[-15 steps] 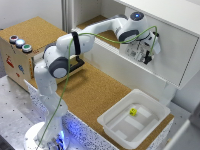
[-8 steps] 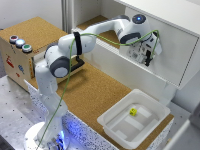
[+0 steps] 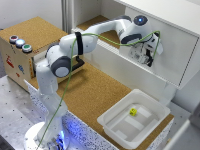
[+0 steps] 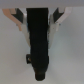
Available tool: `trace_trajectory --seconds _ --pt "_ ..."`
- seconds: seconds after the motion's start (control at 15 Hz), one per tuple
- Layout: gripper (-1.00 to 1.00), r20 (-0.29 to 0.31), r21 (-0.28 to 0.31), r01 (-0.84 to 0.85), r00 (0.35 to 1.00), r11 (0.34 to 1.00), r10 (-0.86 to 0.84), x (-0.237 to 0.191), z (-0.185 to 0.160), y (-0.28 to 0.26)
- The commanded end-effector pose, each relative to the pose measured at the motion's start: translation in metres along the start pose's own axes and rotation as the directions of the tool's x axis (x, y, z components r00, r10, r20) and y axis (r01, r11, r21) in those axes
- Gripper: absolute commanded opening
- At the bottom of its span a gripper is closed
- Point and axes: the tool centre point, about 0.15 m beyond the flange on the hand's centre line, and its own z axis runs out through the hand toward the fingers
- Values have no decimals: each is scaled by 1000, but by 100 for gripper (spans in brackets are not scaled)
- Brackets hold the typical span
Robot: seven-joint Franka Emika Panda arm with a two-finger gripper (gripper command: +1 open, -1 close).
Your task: Slide the door to the left, then let it go
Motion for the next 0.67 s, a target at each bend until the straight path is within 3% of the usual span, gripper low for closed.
trace_trajectory --seconds 0.0,0.6 --pt "-100 57 21 13 998 1000 -14 17 9 -4" --pt "-100 50 18 29 998 999 -30 12 0 -73"
